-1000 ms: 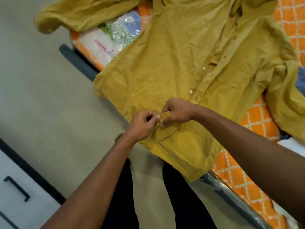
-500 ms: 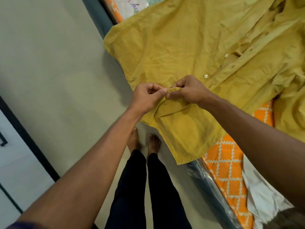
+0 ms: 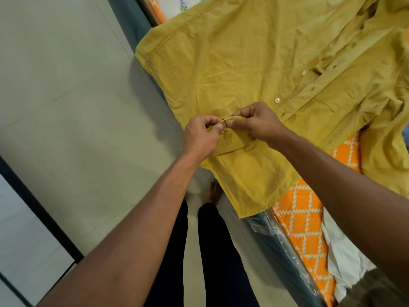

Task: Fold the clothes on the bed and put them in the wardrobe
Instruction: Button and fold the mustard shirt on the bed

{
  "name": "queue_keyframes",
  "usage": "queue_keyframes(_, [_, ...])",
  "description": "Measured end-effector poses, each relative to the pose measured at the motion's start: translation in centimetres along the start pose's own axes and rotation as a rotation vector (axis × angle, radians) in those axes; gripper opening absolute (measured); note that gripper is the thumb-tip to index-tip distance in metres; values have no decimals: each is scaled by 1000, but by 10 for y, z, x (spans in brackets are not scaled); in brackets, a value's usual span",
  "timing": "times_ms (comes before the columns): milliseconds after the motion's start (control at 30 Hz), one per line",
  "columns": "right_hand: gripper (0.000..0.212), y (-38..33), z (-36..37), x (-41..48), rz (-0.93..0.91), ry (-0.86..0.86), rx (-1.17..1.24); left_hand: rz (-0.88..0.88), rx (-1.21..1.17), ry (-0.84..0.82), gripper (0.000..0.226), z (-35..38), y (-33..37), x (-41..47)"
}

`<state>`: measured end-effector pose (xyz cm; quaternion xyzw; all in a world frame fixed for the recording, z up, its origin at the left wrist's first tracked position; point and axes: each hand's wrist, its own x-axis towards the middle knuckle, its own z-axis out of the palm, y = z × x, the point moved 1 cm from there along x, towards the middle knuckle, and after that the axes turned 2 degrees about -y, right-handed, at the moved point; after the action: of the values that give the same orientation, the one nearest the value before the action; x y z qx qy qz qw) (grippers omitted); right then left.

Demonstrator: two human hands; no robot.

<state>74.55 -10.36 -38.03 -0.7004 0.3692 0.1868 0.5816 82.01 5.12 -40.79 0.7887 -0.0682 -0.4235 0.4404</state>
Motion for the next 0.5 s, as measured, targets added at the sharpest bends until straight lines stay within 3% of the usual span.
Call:
queue_keyframes(133, [6,0,-3,1,-10,-48,6,11,-2,-42,8,-1,2,0])
queue_keyframes(500, [5,9,3,3,-129,15,-35,8,-49,48,16,4,-2,-1])
